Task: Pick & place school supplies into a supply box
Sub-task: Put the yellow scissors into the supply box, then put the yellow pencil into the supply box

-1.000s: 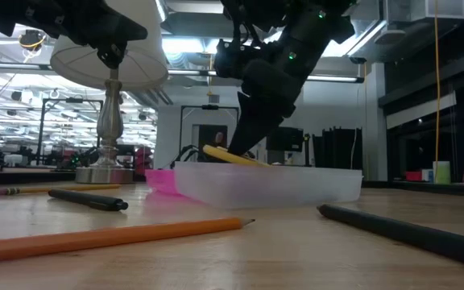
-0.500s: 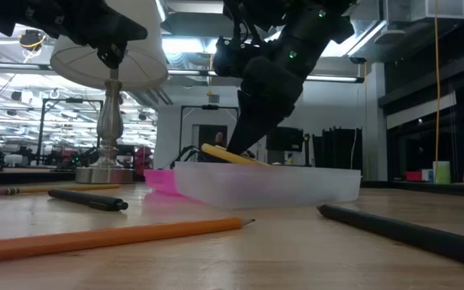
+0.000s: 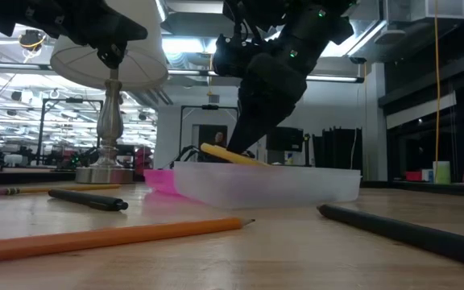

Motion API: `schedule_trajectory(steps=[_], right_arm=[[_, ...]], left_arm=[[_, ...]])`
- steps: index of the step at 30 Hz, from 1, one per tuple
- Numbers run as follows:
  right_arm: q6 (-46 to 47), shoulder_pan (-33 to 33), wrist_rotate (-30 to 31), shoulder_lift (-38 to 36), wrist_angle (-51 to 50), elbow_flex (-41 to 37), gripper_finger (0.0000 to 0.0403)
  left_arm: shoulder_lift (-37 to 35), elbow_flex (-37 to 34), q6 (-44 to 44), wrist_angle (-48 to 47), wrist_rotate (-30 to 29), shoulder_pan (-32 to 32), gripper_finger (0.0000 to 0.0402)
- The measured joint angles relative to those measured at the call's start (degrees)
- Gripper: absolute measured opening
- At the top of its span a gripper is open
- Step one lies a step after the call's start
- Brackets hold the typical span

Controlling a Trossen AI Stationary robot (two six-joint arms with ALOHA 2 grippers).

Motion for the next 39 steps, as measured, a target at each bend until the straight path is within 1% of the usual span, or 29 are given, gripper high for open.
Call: schedule_trajectory(steps=[5, 8, 16, 19, 20, 22, 24, 26, 28, 31, 33, 34, 36, 39], right_arm=[[0.00, 0.00, -0.04, 0.00, 0.15, 0.00, 0.0136], [0.00, 0.00, -0.06, 0.00, 0.13, 0.00, 0.0151], [-0.24, 0.00, -0.10, -0.72, -0.47, 0.28, 0.0160], [-0.24, 0.00, 0.00, -2.40, -2.80, 1.51, 0.0160], [-0.27, 0.00, 0.74, -3.00, -3.69, 1.83, 0.0160], [-0.41, 0.07, 4.57, -4.64, -6.19, 2.10, 0.0158], [-1.36, 0.57, 9.58, -6.62, -7.09, 2.07, 0.0149], [-1.81, 1.34, 13.33, -8.92, -8.06, 1.99, 0.0131], [-2.79, 2.25, 14.13, -11.16, -8.87, 1.99, 0.0107], [-3.59, 3.61, 14.19, -13.59, -9.60, 1.95, 0.0060], [-4.50, 4.38, 14.31, -14.79, -9.44, 1.85, 0.0024], [-4.79, 4.67, 14.40, -15.27, -8.32, 1.08, 0.0013], [-5.64, 5.19, 14.63, -16.43, -4.93, -1.86, 0.0010], [-6.03, 5.57, 14.56, -19.02, 0.60, -8.77, 0.0014]], left_arm=[[0.00, 0.00, -0.02, 0.00, 0.00, 0.01, 0.0004], [0.00, 0.00, 0.00, 0.00, 0.00, -0.01, 0.0004], [0.01, 0.00, 0.00, 0.02, 0.00, 0.01, 0.0004], [0.00, 0.00, 0.00, 0.00, 0.00, 0.01, 0.0004], [0.01, 0.00, 0.00, -0.10, 0.00, -0.01, 0.0004], [0.00, 0.00, 0.02, 0.05, 0.00, 0.00, 0.0004], [0.02, 0.00, 0.02, -0.03, 0.00, 0.01, 0.0004], [0.00, 0.00, 0.02, 0.00, 0.00, 0.01, 0.0004], [0.02, 0.00, 0.02, 0.00, 0.00, 0.00, 0.0004], [0.02, 0.00, 0.02, -0.20, 0.00, 0.01, 0.0004], [0.02, 0.00, 0.02, -0.15, 0.00, 0.01, 0.0004], [0.02, 0.00, 0.02, -0.23, 0.00, 0.01, 0.0004], [0.02, 0.00, 0.02, -0.30, 0.00, 0.01, 0.0004], [0.02, 0.00, 0.00, -0.42, 0.00, -0.01, 0.0004]])
